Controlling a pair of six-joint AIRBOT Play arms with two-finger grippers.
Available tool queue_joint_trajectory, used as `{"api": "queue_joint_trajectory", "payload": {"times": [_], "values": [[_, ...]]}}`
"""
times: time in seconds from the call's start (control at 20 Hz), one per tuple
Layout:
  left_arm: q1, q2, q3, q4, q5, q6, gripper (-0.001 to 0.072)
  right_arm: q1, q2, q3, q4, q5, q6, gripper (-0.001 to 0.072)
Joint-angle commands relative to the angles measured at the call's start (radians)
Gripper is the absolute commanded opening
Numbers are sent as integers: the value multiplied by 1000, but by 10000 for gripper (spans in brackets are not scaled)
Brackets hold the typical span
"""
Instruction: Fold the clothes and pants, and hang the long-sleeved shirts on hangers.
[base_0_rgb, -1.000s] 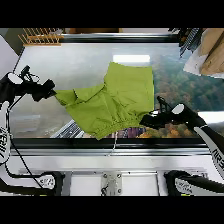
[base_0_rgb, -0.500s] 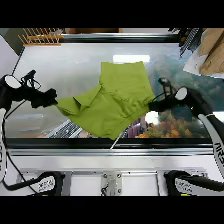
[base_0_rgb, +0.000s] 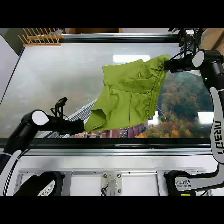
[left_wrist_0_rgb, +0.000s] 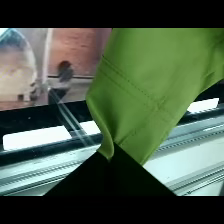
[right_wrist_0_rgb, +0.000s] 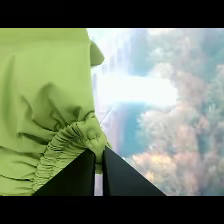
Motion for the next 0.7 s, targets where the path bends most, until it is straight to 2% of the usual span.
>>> {"api": "queue_joint_trajectory", "payload": {"times": [0.0, 0.05, 0.1, 0.15, 0.3, 0.45, 0.55, 0.65], "values": [[-101, 35, -47, -35, 248, -72, 20, -2, -53, 43, 76, -9, 67, 67], [-85, 35, -23, -35, 307, -72, 268, -2, -49, 44, 93, -10, 67, 266], [-54, 34, 12, -35, 362, -72, 549, -3, -40, 44, 93, -10, 67, 503], [-1, 33, 58, -35, 396, -72, 584, -6, -26, 44, 92, -10, 67, 602], [208, 33, 174, -32, 354, -49, 584, -31, 42, 42, 93, 56, 66, 589], [350, 32, 206, -24, 140, 89, 583, -69, 119, -19, 93, 170, 60, 589], [340, 18, 188, 37, 24, 114, 584, -77, 188, -139, 93, 203, 16, 589], [274, -4, 131, 92, -2, 113, 584, -77, 257, -298, 93, 232, 10, 590]]}}
